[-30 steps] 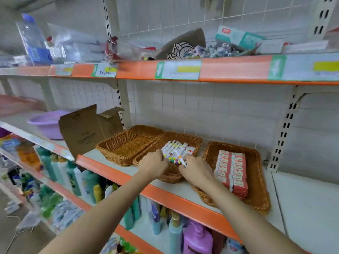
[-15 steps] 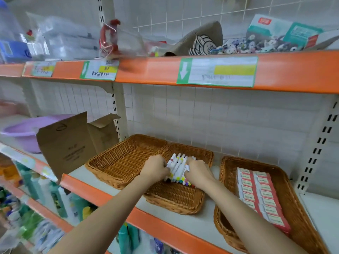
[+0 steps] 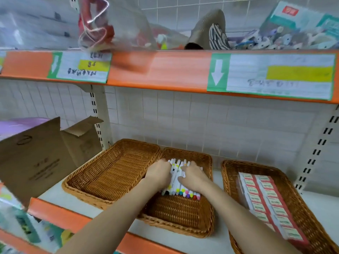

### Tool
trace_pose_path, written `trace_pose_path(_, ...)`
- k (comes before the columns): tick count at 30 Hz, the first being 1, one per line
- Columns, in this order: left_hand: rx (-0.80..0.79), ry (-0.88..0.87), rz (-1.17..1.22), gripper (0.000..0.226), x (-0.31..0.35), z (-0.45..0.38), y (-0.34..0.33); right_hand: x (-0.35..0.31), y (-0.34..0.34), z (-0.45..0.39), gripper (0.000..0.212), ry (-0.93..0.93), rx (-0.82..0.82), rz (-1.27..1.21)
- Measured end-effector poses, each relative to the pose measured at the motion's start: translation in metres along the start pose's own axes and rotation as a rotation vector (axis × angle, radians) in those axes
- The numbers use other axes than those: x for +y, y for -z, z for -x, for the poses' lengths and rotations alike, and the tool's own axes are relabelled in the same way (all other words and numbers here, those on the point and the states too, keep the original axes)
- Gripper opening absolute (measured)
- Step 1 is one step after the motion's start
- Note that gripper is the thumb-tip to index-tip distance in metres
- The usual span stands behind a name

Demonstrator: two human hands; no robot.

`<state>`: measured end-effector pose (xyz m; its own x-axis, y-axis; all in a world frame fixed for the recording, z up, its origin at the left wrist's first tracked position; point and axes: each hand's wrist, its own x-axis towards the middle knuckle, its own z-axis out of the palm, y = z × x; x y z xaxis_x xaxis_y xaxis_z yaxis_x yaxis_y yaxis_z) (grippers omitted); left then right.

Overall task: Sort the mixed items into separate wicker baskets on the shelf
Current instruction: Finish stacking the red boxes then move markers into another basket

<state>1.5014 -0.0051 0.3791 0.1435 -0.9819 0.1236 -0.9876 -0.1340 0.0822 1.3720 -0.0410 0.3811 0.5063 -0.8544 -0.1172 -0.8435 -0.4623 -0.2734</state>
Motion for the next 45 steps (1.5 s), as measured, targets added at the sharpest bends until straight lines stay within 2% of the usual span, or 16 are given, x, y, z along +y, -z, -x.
trace_pose_path(5,-0.109,-0.129,-0.190,0.034,-0.003,-0.003,-0.011,-0.006,-0.005,0.003,0.072,-0.030,-0.070,0.174)
trace_pose_path(8,-0.161,-0.167,-0.226,0.039,-0.007,-0.003,-0.014,-0.011,-0.007,0.012,0.075,-0.060,-0.105,0.184)
trace_pose_path(12,-0.105,-0.244,-0.110,0.037,-0.010,0.004,-0.009,-0.016,-0.009,0.029,0.064,-0.053,-0.053,0.220)
trace_pose_path(16,-0.136,-0.367,0.007,0.043,-0.011,0.007,-0.012,-0.019,-0.007,0.050,0.056,-0.073,-0.005,0.308)
trace_pose_path(21,-0.273,-0.481,0.014,0.054,0.009,0.016,-0.010,-0.007,-0.004,0.084,0.066,-0.187,-0.022,0.243)
trace_pose_path(25,-0.306,-0.474,0.050,0.060,0.030,0.033,-0.002,0.005,-0.002,0.116,0.072,-0.239,0.005,0.180)
trace_pose_path(31,-0.291,-0.506,0.116,0.065,0.076,0.064,0.011,0.027,0.006,0.172,0.069,-0.307,0.042,0.104)
trace_pose_path(39,-0.310,-0.538,0.097,0.066,0.171,0.127,0.018,0.090,0.006,0.286,0.070,-0.422,0.044,0.102)
trace_pose_path(45,-0.242,-0.609,0.122,0.067,0.239,0.181,0.017,0.136,0.006,0.357,0.070,-0.468,0.038,0.108)
